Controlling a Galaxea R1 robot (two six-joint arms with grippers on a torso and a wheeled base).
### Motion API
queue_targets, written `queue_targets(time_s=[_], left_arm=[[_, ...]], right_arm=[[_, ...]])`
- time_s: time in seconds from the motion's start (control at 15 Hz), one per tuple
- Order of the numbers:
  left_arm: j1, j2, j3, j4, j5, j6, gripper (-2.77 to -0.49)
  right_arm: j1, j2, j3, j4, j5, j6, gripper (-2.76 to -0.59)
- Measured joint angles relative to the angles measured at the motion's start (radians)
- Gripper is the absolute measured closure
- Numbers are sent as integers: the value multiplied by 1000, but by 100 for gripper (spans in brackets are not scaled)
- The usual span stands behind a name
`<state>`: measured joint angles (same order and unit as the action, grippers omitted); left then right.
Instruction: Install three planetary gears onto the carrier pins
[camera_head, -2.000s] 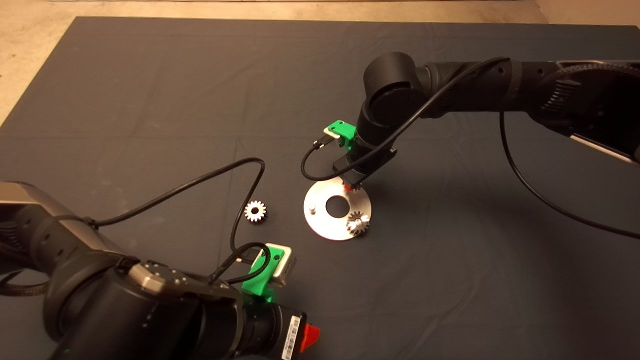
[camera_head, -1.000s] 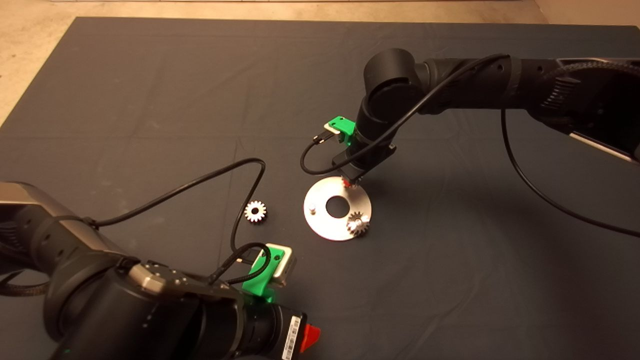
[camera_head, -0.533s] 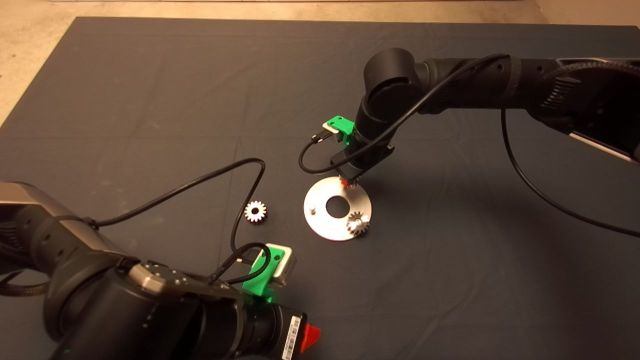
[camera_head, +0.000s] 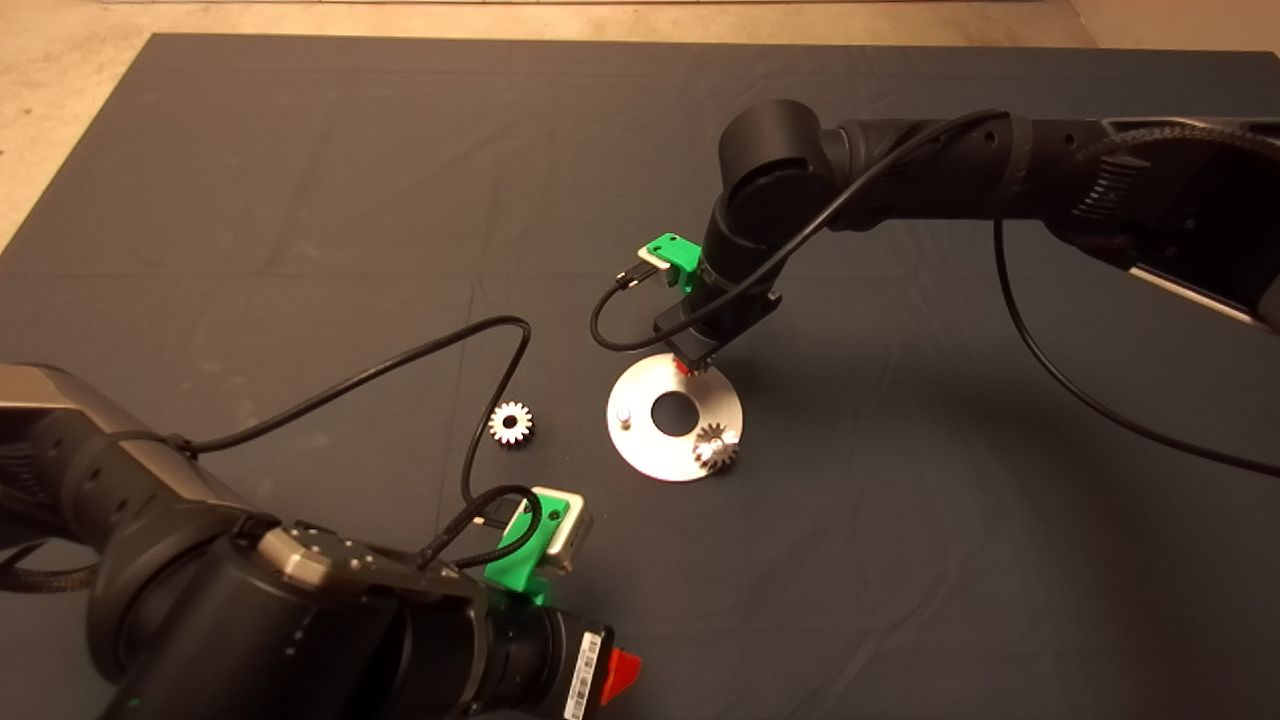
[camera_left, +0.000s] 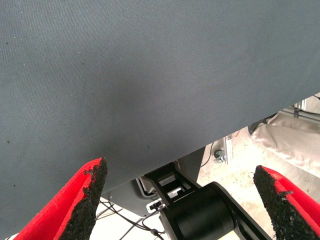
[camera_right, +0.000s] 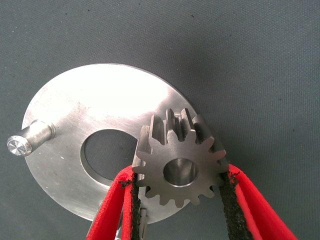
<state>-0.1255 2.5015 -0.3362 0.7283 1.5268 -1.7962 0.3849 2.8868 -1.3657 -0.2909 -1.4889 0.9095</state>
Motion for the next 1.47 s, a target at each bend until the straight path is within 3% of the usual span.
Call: queue_targets(time_s=[1.47], left_arm=[[0, -11, 0, 0, 0, 0, -208]], right_arm=[[-3, 0, -2, -1, -6, -34, -90]])
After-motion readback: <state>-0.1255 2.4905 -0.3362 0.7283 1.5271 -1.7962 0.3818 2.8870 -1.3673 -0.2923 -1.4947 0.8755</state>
